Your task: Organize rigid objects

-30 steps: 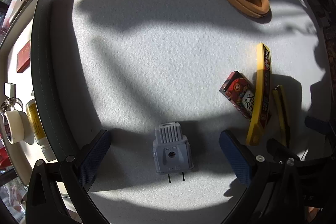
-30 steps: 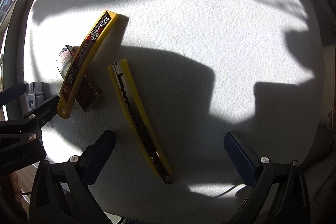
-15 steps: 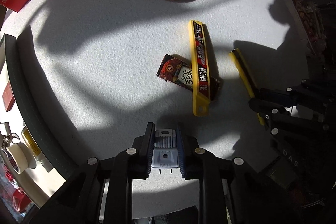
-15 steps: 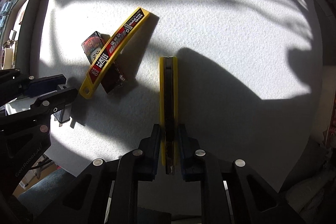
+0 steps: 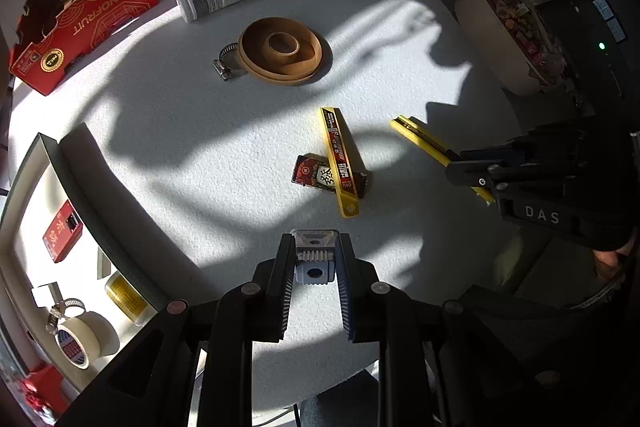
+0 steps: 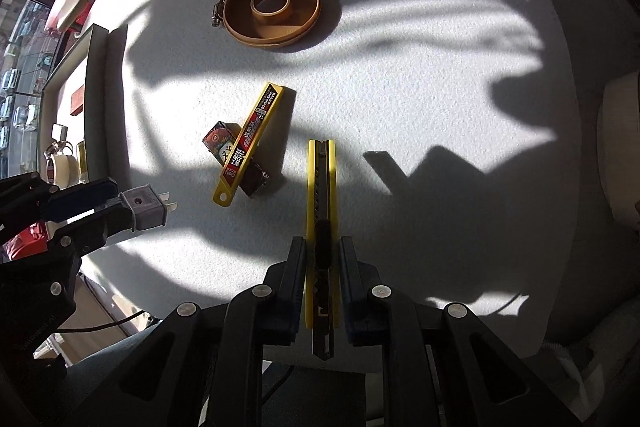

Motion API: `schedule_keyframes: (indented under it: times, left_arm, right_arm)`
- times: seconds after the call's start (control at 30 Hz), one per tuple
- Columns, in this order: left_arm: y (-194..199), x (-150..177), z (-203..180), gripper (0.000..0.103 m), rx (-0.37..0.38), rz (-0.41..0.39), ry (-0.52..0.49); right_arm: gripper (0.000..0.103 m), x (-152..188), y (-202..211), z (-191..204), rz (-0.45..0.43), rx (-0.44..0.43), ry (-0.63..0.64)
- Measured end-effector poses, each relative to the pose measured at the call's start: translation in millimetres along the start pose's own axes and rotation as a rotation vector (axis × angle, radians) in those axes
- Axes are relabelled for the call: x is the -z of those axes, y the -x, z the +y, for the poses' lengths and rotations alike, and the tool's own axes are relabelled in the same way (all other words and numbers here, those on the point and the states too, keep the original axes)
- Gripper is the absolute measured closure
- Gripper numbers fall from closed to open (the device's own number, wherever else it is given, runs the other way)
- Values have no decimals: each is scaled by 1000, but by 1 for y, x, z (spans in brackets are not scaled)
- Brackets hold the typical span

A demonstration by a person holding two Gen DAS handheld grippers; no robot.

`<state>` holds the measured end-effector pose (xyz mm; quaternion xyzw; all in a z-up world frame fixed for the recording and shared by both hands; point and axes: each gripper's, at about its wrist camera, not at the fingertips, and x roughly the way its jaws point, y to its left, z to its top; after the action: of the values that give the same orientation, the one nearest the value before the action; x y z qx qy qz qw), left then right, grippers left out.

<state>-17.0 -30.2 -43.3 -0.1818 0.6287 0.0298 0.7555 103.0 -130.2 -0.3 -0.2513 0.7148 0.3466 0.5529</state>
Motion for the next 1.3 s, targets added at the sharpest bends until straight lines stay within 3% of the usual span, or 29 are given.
schedule_keyframes:
  times: [0.17,0.33,0.47,0.9,1.13,1.3]
  left_arm:
    - [16,14,23,81,42,-5,4]
    - [26,23,28,81,12,-32,-2]
    - [34,22,32,81,-7,-63,52]
    - [63,42,1,81,-129,-127,170]
    - [82,51,5,81,-197,-147,236]
    - [93,54,1,81,-261,-144,229]
  right_arm:
    - [86,10,7,8,-33,4,-42]
    - [86,19,12,19,-78,49,10]
    - [86,17,18,25,-129,27,40]
    - [86,38,36,7,-182,-23,141]
    - [86,39,39,10,-206,-84,154]
    - [86,42,38,7,-225,-143,133]
